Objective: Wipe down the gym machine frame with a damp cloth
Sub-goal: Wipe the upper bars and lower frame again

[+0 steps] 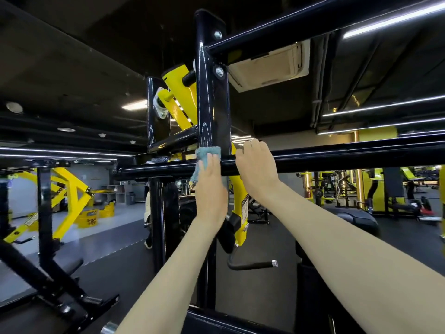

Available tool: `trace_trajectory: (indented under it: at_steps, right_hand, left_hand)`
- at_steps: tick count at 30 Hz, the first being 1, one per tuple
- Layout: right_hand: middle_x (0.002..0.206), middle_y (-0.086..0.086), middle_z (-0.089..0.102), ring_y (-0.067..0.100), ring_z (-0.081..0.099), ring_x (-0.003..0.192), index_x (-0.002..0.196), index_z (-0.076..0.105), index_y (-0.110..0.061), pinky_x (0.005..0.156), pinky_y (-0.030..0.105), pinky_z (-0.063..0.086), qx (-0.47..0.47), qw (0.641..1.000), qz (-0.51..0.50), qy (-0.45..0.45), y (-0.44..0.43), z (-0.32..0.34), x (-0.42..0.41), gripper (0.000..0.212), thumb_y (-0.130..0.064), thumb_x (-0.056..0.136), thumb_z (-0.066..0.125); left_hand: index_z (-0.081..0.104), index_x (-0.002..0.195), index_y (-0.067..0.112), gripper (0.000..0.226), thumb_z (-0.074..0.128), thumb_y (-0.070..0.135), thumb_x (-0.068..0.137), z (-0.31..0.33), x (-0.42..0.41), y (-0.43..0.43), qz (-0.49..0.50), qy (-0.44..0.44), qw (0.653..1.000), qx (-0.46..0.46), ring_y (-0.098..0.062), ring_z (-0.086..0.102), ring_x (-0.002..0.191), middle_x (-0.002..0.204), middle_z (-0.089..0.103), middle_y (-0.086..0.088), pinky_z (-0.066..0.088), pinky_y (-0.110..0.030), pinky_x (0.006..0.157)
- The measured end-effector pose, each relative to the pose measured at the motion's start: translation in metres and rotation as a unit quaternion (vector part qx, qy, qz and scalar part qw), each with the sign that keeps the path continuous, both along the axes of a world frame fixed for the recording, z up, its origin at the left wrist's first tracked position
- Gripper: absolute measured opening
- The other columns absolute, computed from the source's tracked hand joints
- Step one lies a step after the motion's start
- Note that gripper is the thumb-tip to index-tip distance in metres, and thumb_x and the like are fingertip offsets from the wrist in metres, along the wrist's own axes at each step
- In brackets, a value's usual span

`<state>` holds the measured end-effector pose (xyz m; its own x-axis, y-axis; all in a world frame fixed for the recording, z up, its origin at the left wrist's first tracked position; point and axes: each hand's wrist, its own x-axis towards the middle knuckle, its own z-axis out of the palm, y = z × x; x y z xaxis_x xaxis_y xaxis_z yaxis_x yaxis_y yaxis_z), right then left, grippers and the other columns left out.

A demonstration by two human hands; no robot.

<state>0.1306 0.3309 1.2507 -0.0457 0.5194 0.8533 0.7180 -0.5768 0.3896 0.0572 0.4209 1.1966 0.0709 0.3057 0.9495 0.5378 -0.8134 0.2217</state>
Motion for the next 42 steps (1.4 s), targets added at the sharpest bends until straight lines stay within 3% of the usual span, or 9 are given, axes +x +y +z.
trace_trajectory:
  at_steps: [3,8,12,18,22,26,29,33,42]
  right_hand:
    - [0.09,0.003,0.049,0.019,0.048,0.09,0.101,0.057,-0.013,0.078,0.03,0.037,0.006,1.0,0.001,0.006,0.001,0.0,0.002,0.011,-0.017,0.091,0.059]
    - [0.092,0.003,0.052,0.018,0.045,0.086,0.101,0.058,-0.014,0.074,0.03,0.033,0.01,1.0,-0.003,0.005,0.0,-0.001,0.001,0.015,-0.023,0.089,0.063]
    - [0.101,0.003,0.055,0.019,0.05,0.097,0.107,0.057,-0.014,0.082,0.03,0.038,0.012,1.0,-0.008,-0.008,0.002,-0.003,0.005,0.026,-0.032,0.089,0.065]
    - [0.104,0.004,0.055,0.02,0.049,0.1,0.111,0.057,-0.013,0.086,0.031,0.039,0.008,1.0,-0.007,0.001,0.001,-0.002,0.004,0.027,-0.031,0.091,0.063]
    - [0.104,0.003,0.054,0.019,0.049,0.099,0.11,0.056,-0.013,0.086,0.03,0.038,0.015,1.0,-0.005,-0.004,0.001,-0.003,0.007,0.025,-0.029,0.092,0.062]
    - [0.103,0.002,0.054,0.019,0.049,0.099,0.107,0.057,-0.015,0.085,0.03,0.039,0.009,1.0,-0.013,-0.005,-0.001,-0.002,0.002,0.023,-0.029,0.091,0.063]
    - [0.104,0.001,0.054,0.018,0.049,0.099,0.106,0.055,-0.016,0.085,0.029,0.038,0.013,1.0,-0.018,-0.013,-0.002,-0.003,0.003,0.02,-0.03,0.091,0.062]
    - [0.102,0.001,0.054,0.018,0.049,0.097,0.104,0.055,-0.015,0.085,0.03,0.038,0.009,1.0,-0.012,-0.009,-0.004,-0.003,0.0,0.019,-0.028,0.092,0.061]
    - [0.095,0.001,0.05,0.017,0.047,0.093,0.102,0.057,-0.015,0.082,0.029,0.037,0.005,1.0,-0.027,-0.011,-0.001,-0.005,0.0,0.016,-0.028,0.093,0.061]
  left_hand:
    - [0.03,0.148,0.01,0.063,0.042,-0.013,0.09,-0.003,-0.014,0.018,0.012,0.018,0.999,0.028,-0.026,0.027,0.143,0.153,0.033,-0.011,0.031,-0.035,0.113]
    - [0.051,0.113,0.007,0.034,0.042,-0.013,0.086,0.021,-0.022,0.012,0.011,-0.056,0.997,-0.048,-0.027,0.052,0.102,0.11,0.053,-0.012,0.045,-0.032,0.08]
    - [0.041,0.141,0.007,0.055,0.042,-0.013,0.09,-0.007,-0.011,0.006,-0.01,0.013,0.999,0.029,-0.03,0.037,0.137,0.145,0.043,-0.014,0.029,-0.035,0.114]
    - [0.05,0.111,0.008,0.036,0.044,-0.014,0.083,0.013,-0.024,0.01,0.008,-0.012,1.0,-0.024,-0.026,0.051,0.107,0.112,0.053,-0.008,0.047,-0.036,0.083]
    - [0.039,0.14,0.005,0.049,0.043,-0.006,0.092,-0.003,-0.029,0.021,-0.035,0.033,0.999,0.018,-0.029,0.039,0.134,0.143,0.043,-0.014,0.042,-0.041,0.105]
    - [0.048,0.122,0.006,0.042,0.043,-0.014,0.085,0.008,-0.032,0.016,0.004,-0.005,1.0,-0.012,-0.024,0.052,0.108,0.121,0.053,-0.011,0.048,-0.036,0.089]
    - [0.05,0.131,0.004,0.05,0.045,-0.016,0.086,-0.009,-0.027,0.007,-0.022,0.048,0.996,0.066,-0.028,0.048,0.126,0.132,0.054,-0.013,0.038,-0.036,0.109]
    - [0.056,0.111,0.004,0.038,0.046,-0.015,0.08,0.005,-0.036,0.018,-0.006,0.016,1.0,0.021,-0.024,0.053,0.1,0.109,0.059,-0.009,0.047,-0.04,0.089]
    - [0.054,0.12,0.008,0.037,0.049,-0.008,0.087,0.004,-0.05,0.04,-0.004,-0.025,1.0,-0.009,-0.021,0.053,0.105,0.116,0.056,-0.006,0.046,-0.032,0.09]
